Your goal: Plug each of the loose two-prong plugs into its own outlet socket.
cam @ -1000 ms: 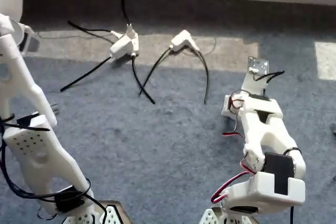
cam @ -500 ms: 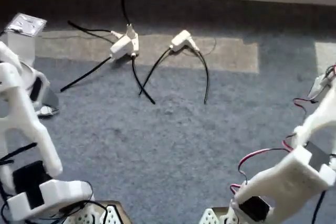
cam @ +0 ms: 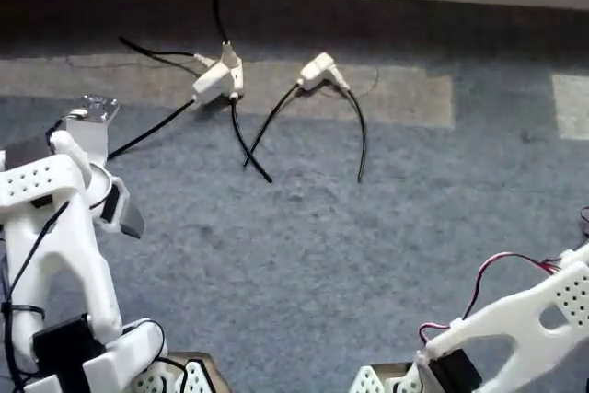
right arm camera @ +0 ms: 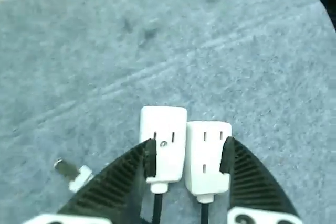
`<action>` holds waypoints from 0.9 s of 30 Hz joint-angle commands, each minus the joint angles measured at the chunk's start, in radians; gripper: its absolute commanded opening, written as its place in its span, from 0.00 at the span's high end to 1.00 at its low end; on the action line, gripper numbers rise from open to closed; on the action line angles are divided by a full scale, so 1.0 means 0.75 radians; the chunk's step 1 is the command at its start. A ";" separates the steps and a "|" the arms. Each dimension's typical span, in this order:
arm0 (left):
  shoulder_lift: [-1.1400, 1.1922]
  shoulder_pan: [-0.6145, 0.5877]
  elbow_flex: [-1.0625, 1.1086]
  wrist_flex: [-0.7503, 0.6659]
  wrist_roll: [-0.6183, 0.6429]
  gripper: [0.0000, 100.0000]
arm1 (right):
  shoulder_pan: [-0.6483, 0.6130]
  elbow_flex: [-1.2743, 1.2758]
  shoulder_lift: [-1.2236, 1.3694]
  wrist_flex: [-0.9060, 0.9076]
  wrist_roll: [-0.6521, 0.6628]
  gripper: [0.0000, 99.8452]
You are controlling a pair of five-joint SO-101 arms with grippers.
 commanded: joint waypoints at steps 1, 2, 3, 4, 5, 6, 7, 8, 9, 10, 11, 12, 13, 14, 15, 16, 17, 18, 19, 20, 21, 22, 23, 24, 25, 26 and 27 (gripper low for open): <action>-0.060 0.021 0.066 -0.080 0.008 0.77 | 0.048 -0.091 0.042 -0.091 0.041 0.79; -0.062 0.021 0.075 -0.086 0.008 0.77 | 0.058 -0.093 0.054 -0.097 0.043 0.79; -0.062 0.021 0.075 -0.088 0.008 0.77 | 0.066 -0.089 0.056 -0.097 0.043 0.79; -0.064 0.021 0.077 -0.086 0.008 0.77 | 0.079 -0.087 0.056 -0.097 0.043 0.79; -0.064 0.021 0.077 -0.084 0.010 0.77 | 0.091 -0.087 0.064 -0.103 0.045 0.79; -0.064 0.021 0.077 -0.080 0.010 0.77 | 0.107 -0.083 0.069 -0.114 0.049 0.79; -0.064 0.021 0.077 -0.080 0.010 0.77 | 0.120 -0.081 0.079 -0.126 0.068 0.79; -0.064 0.021 0.077 -0.080 0.010 0.77 | 0.132 -0.069 0.095 -0.140 0.092 0.79; -0.064 0.021 0.077 -0.080 0.010 0.77 | 0.140 -0.062 0.114 -0.163 0.119 0.79; -0.064 0.021 0.077 -0.080 0.010 0.77 | 0.150 -0.056 0.132 -0.189 0.141 0.79; -0.064 0.021 0.077 -0.080 0.010 0.77 | 0.163 -0.052 0.148 -0.222 0.158 0.79; -0.064 0.021 0.077 -0.080 0.010 0.77 | 0.173 -0.050 0.165 -0.253 0.172 0.79; -0.064 0.021 0.077 -0.080 0.012 0.77 | 0.179 -0.046 0.185 -0.271 0.186 0.79; -0.064 0.021 0.077 -0.080 0.012 0.77 | 0.185 -0.046 0.214 -0.279 0.198 0.79; -0.064 0.021 0.077 -0.080 0.012 0.77 | 0.185 -0.046 0.247 -0.283 0.209 0.79; -0.064 0.021 0.077 -0.080 0.012 0.77 | 0.183 -0.048 0.277 -0.283 0.217 0.79; -0.064 0.021 0.077 -0.078 0.012 0.77 | 0.179 -0.052 0.304 -0.279 0.225 0.79; -0.064 0.019 0.077 -0.078 0.012 0.77 | 0.175 -0.056 0.328 -0.277 0.223 0.79; -0.064 0.017 0.077 -0.078 0.012 0.77 | 0.173 -0.056 0.343 -0.273 0.219 0.79; -0.064 0.013 0.077 -0.078 0.012 0.77 | 0.167 -0.056 0.353 -0.265 0.219 0.79; -0.064 0.013 0.077 -0.078 0.012 0.77 | 0.163 -0.056 0.355 -0.242 0.219 0.79; -0.064 0.011 0.077 -0.078 0.012 0.77 | 0.161 -0.058 0.353 -0.212 0.217 0.79; -0.064 0.011 0.077 -0.078 0.012 0.77 | 0.157 -0.060 0.353 -0.175 0.217 0.79; -0.066 0.011 0.077 -0.078 0.012 0.77 | 0.150 -0.066 0.349 -0.146 0.215 0.79; -0.066 0.011 0.077 -0.078 0.012 0.77 | 0.140 -0.089 0.337 -0.118 0.215 0.79; -0.066 0.011 0.077 -0.078 0.012 0.77 | 0.136 -0.111 0.330 -0.093 0.215 0.79; -0.066 0.011 0.077 -0.078 0.012 0.77 | 0.130 -0.132 0.322 -0.066 0.215 0.79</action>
